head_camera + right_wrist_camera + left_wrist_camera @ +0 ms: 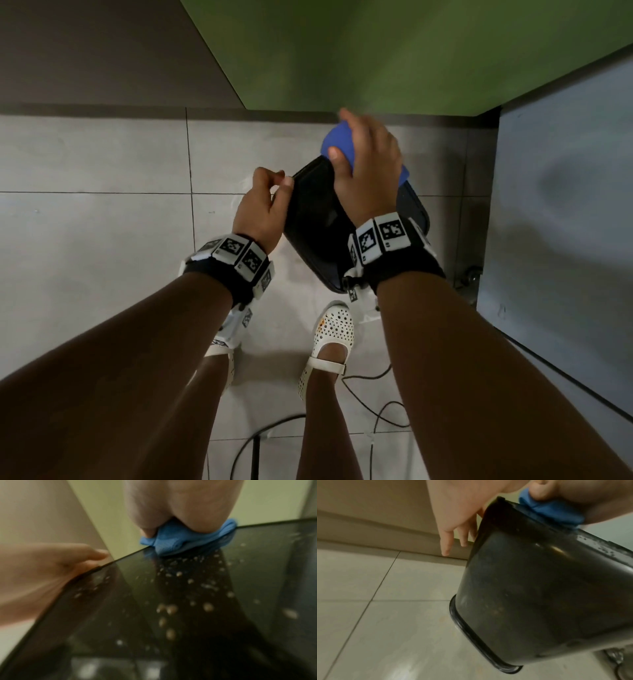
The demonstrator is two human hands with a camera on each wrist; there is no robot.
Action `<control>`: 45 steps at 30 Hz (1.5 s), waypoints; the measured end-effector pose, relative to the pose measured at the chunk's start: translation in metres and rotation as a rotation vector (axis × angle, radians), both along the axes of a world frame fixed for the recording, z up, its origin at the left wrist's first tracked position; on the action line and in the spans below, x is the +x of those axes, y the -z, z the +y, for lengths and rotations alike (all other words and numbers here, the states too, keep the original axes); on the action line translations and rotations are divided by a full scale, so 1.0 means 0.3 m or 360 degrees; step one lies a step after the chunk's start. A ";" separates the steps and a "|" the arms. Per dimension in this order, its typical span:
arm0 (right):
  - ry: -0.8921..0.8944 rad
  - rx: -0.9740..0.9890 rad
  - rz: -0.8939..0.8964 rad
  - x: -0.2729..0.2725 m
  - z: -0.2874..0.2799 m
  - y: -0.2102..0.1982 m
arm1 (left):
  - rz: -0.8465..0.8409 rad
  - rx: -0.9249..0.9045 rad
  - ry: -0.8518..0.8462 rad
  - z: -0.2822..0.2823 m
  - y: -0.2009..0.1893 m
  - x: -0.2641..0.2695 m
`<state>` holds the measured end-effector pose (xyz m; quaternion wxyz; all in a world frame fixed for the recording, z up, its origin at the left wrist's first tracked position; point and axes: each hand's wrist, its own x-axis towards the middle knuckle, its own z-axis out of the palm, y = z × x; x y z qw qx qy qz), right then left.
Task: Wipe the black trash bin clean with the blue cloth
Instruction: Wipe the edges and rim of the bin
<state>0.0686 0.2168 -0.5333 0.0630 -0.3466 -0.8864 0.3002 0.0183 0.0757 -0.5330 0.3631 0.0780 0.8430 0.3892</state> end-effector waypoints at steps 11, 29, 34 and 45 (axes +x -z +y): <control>-0.0180 0.0036 0.0040 -0.053 -0.099 0.000 | -0.0076 0.0054 0.0238 0.029 0.036 -0.032; 0.0840 0.0294 -0.0223 0.106 -0.096 0.004 | -0.0184 0.0243 0.0047 0.024 0.055 -0.029; 0.0395 0.0132 -0.0179 -0.010 -0.132 -0.005 | -0.0173 0.0221 0.0110 0.026 0.050 -0.036; 0.1193 0.0121 -0.0500 0.103 -0.105 0.010 | -0.0141 0.0242 -0.0014 0.027 0.055 -0.016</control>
